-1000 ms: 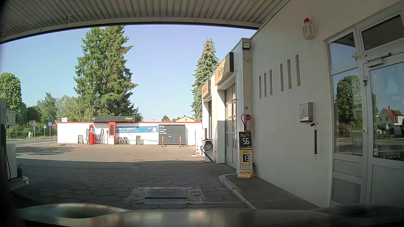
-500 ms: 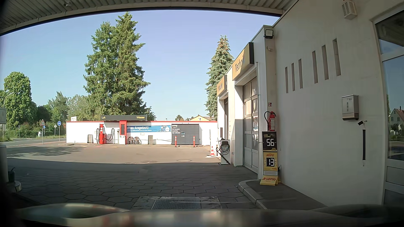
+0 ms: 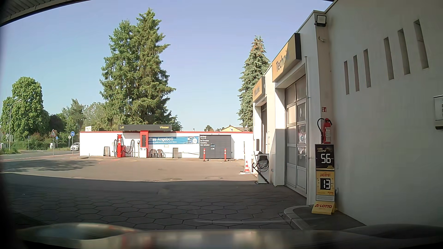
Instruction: Follow the waypoints while adhering to traffic rules and regulations
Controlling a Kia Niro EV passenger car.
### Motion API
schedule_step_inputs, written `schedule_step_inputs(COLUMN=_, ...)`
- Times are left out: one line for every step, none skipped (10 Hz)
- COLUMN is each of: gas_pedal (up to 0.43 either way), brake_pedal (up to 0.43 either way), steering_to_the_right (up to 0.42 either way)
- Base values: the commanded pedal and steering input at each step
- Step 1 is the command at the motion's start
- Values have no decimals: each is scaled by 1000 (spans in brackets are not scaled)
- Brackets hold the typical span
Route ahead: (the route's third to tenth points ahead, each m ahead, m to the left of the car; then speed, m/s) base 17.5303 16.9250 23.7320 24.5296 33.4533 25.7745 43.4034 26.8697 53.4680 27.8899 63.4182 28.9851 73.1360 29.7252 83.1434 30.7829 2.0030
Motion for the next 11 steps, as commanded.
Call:
schedule_step_inputs(gas_pedal=0, brake_pedal=30, steering_to_the_right=-160)
schedule_step_inputs(gas_pedal=0, brake_pedal=30, steering_to_the_right=-158)
schedule_step_inputs(gas_pedal=0, brake_pedal=30, steering_to_the_right=-158)
schedule_step_inputs(gas_pedal=0, brake_pedal=30, steering_to_the_right=-157)
schedule_step_inputs(gas_pedal=0, brake_pedal=49, steering_to_the_right=-156)
schedule_step_inputs(gas_pedal=0, brake_pedal=55, steering_to_the_right=-153)
schedule_step_inputs(gas_pedal=0, brake_pedal=85, steering_to_the_right=-149)
schedule_step_inputs(gas_pedal=0, brake_pedal=104, steering_to_the_right=-140)
schedule_step_inputs(gas_pedal=0, brake_pedal=134, steering_to_the_right=-134)
schedule_step_inputs(gas_pedal=0, brake_pedal=189, steering_to_the_right=-134)
schedule_step_inputs(gas_pedal=0, brake_pedal=207, steering_to_the_right=-134)
